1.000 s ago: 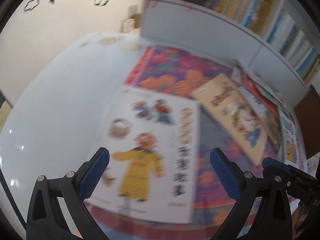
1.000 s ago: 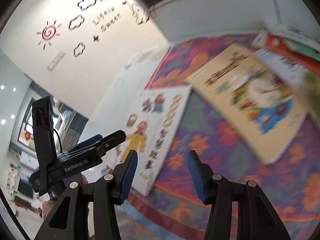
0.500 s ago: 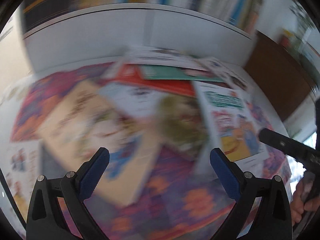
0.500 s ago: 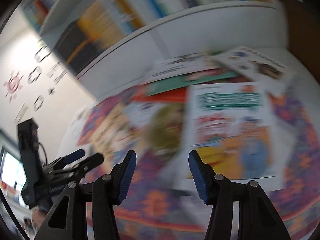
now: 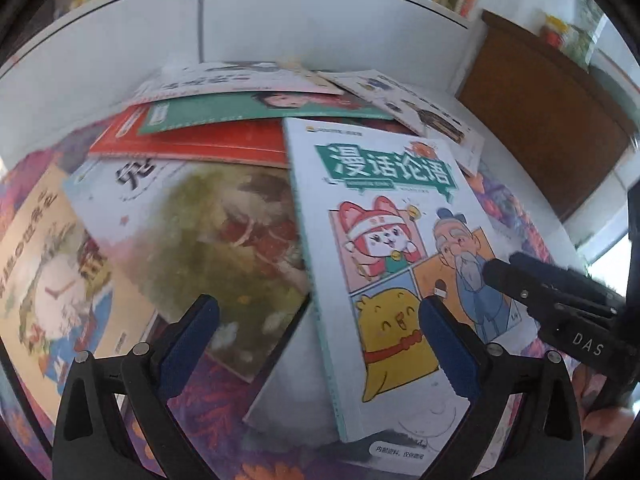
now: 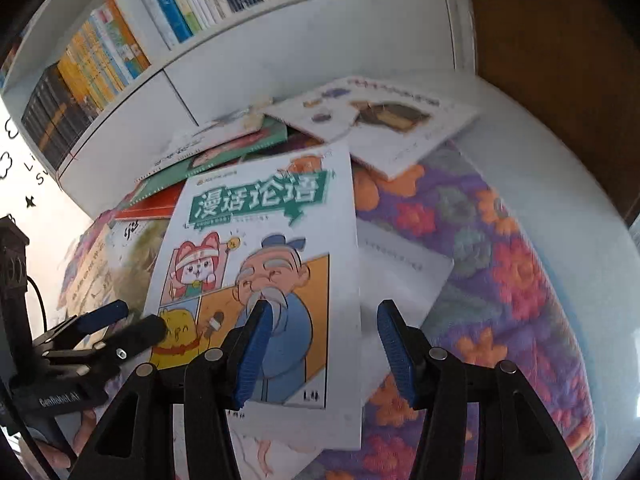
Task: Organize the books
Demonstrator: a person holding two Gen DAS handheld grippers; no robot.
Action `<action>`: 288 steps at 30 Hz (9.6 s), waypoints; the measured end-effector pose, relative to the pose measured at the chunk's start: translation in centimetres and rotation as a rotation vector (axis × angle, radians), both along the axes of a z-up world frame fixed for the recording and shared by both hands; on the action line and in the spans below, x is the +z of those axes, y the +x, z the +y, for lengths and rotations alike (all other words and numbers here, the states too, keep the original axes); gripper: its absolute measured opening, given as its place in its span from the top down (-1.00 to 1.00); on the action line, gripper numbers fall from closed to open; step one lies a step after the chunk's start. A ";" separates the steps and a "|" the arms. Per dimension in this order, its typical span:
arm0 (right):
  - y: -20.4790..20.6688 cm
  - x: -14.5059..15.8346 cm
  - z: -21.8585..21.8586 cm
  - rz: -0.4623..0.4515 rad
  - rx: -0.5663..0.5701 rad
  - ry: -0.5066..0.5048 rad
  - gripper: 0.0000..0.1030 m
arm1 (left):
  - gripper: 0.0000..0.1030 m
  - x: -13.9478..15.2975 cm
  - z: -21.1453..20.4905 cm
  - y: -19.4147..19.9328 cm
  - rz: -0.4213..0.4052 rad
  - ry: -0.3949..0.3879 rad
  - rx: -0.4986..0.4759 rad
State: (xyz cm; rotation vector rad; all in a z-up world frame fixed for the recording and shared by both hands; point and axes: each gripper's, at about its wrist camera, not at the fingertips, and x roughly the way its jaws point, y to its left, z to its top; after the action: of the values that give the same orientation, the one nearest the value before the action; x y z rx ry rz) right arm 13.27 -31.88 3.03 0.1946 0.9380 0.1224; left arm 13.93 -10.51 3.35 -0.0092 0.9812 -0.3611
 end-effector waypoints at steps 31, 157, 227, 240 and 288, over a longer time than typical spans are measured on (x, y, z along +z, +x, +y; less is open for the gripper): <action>-1.1 -0.5 5.3 0.047 0.273 0.257 -0.17 | -0.96 0.8 3.6 0.1 0.035 0.065 -0.067; -4.7 0.7 43.3 0.157 0.659 0.260 0.67 | 0.32 2.7 43.6 -12.3 0.044 -0.123 0.360; -4.2 1.5 36.0 0.208 0.496 0.313 0.51 | -0.06 3.4 38.1 -10.6 0.048 0.113 0.439; -1.5 1.3 23.2 0.196 0.285 0.372 0.51 | -0.06 2.7 26.8 -7.4 0.050 0.063 0.308; 2.5 -1.5 22.2 0.296 0.243 0.493 0.16 | 0.00 -1.1 19.7 -4.4 0.061 -0.037 0.045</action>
State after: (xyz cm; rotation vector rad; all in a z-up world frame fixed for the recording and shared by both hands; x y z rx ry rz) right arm 15.76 -9.68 1.55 0.5658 1.2140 0.5632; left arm 9.48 9.23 2.29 -0.0757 1.0333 -0.3391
